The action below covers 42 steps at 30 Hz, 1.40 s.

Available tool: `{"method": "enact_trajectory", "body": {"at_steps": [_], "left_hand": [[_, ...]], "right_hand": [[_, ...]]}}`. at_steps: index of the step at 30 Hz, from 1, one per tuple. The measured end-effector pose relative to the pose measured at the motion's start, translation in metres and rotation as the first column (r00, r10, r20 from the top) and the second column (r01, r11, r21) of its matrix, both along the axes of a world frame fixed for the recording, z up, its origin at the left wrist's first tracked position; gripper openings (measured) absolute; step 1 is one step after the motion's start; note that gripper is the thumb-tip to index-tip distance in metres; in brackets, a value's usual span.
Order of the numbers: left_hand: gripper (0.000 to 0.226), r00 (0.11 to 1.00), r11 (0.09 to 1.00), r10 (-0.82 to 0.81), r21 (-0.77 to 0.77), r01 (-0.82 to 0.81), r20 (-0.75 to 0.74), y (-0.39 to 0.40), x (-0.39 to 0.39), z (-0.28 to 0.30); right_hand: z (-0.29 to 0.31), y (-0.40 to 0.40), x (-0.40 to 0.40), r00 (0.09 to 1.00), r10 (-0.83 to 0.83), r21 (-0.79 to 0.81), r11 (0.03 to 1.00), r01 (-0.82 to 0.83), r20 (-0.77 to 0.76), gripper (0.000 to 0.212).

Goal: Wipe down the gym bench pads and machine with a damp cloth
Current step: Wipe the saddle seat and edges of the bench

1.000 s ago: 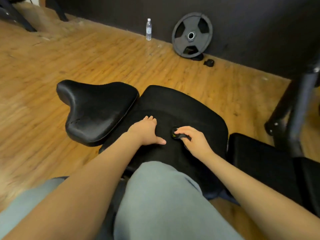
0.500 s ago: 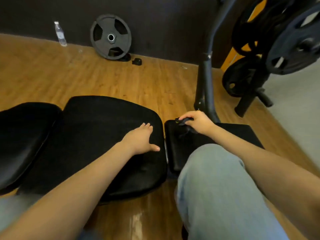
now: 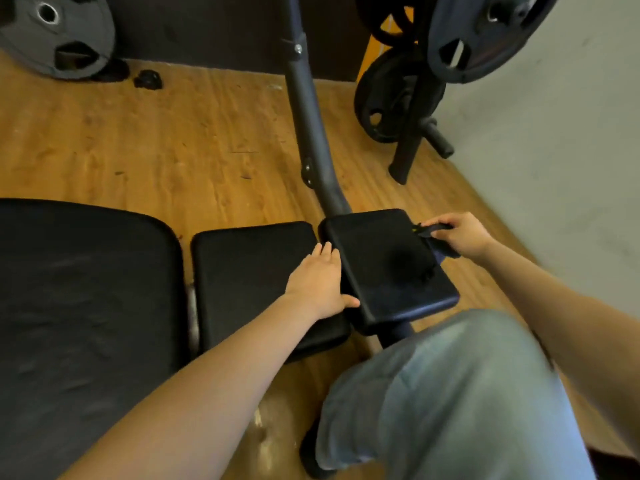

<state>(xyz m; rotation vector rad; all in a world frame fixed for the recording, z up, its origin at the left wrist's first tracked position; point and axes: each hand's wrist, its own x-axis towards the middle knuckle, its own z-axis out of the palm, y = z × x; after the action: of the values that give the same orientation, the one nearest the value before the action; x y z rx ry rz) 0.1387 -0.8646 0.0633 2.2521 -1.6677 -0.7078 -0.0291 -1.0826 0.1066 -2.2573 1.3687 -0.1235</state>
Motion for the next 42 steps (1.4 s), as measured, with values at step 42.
{"method": "enact_trajectory", "body": {"at_steps": [42], "left_hand": [[0.107,0.981,0.978,0.062,0.184,-0.096,0.184,-0.104,-0.048,-0.026]], "right_hand": [[-0.076,-0.066,0.061,0.945,-0.147,0.066,0.989,0.133,0.293,0.033]]}}
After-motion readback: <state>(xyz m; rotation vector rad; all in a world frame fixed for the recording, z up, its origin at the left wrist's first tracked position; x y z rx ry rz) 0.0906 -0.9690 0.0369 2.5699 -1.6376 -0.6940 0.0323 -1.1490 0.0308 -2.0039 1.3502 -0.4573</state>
